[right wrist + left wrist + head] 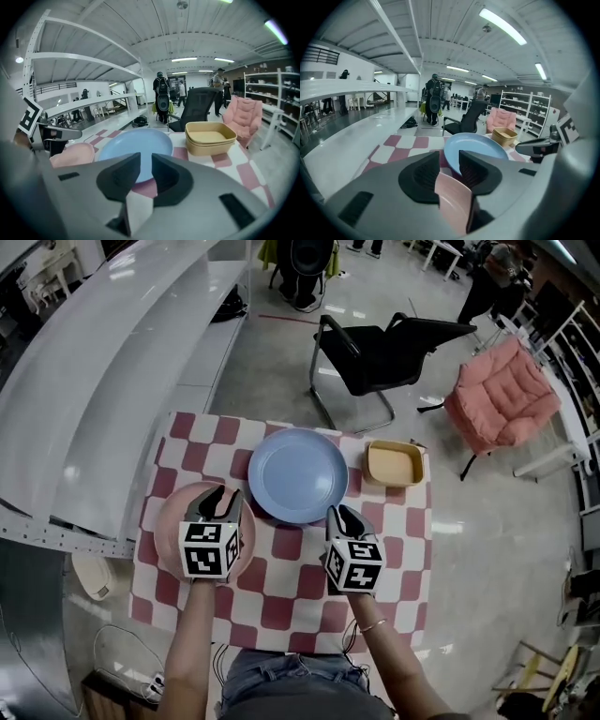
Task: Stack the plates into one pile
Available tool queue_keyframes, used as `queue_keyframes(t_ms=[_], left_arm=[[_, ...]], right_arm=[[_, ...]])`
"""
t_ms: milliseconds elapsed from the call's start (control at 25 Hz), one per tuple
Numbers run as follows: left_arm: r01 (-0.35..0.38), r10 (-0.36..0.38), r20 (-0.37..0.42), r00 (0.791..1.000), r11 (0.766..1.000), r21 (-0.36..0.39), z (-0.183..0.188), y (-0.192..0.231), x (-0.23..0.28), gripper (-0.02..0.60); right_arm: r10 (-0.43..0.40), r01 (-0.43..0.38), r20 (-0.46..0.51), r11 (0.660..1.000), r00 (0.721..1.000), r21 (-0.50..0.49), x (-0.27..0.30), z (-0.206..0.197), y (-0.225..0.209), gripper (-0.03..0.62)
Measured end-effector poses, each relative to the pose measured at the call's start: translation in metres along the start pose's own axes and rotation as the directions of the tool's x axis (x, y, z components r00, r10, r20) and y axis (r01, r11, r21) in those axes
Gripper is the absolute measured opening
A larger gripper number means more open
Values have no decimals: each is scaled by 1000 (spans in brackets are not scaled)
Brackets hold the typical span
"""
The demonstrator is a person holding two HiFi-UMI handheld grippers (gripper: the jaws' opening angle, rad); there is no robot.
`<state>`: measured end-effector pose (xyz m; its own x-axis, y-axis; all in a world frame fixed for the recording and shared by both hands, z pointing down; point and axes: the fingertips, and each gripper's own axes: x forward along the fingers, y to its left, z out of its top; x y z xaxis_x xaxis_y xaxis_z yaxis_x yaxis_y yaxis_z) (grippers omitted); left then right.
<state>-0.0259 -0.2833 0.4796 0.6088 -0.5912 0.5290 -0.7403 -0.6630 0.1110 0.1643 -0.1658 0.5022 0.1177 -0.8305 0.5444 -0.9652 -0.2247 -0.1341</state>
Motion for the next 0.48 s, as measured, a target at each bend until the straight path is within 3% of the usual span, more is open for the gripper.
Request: queue_keyframes(t_ms=[240,480], left_arm=[[51,-51,-39,998,999,18,5,-21,43,141],[45,-43,-77,996,999,23,3,-15,70,143]], right_arm=[[-29,29,-10,1000,1000,0,10,3,-25,94],[-55,55,-37,998,998,5,28,4,-41,108]])
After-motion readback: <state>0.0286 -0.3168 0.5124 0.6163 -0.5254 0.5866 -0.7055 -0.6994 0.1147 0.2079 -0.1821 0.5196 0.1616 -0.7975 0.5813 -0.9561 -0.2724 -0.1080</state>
